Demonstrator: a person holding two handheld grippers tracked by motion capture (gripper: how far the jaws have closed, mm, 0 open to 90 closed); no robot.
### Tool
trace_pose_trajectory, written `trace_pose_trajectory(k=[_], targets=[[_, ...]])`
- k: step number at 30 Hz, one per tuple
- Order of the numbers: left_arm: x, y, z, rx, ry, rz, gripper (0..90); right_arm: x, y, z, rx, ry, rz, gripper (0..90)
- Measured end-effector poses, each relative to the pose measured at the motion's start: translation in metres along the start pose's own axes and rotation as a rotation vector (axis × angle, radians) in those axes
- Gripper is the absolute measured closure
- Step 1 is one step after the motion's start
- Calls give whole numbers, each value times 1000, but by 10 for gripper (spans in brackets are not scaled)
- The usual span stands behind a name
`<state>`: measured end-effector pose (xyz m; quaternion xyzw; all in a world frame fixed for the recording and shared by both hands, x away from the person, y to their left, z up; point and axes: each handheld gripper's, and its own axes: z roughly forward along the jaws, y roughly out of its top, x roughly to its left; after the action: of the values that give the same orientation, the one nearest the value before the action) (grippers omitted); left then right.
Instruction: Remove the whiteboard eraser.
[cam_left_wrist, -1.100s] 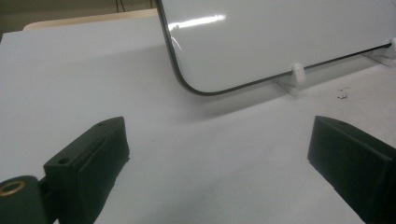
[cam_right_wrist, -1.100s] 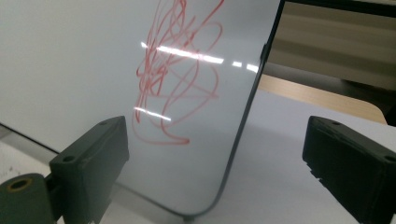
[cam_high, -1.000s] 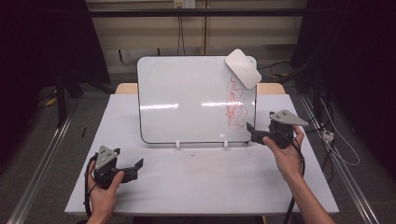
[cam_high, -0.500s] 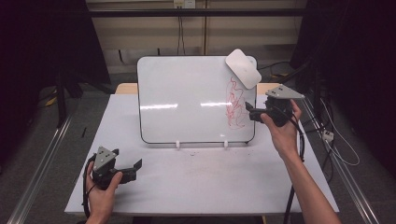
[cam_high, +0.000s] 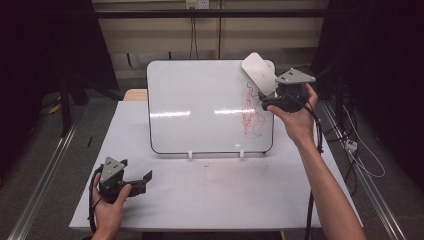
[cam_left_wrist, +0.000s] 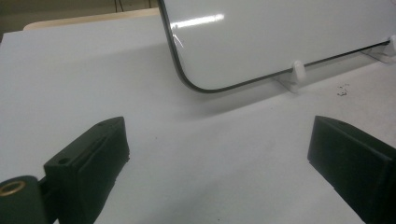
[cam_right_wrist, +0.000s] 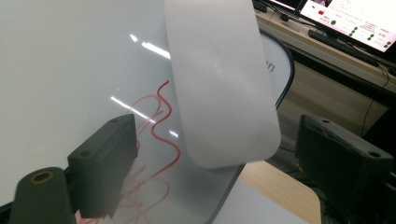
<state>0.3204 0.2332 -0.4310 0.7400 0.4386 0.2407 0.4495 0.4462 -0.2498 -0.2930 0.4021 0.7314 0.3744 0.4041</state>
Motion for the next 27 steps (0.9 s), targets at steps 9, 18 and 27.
trace_pose_trajectory(k=[9,18,27], targets=[[0,0,-1,-2,1,-3,52,0,24,20,12,-42,-112,185],[1,0,-1,-4,1,-5,52,5,34,40,41,-48,-157,202],[2,-1,-1,-2,1,-6,52,8,35,51,72,-62,-189,277]])
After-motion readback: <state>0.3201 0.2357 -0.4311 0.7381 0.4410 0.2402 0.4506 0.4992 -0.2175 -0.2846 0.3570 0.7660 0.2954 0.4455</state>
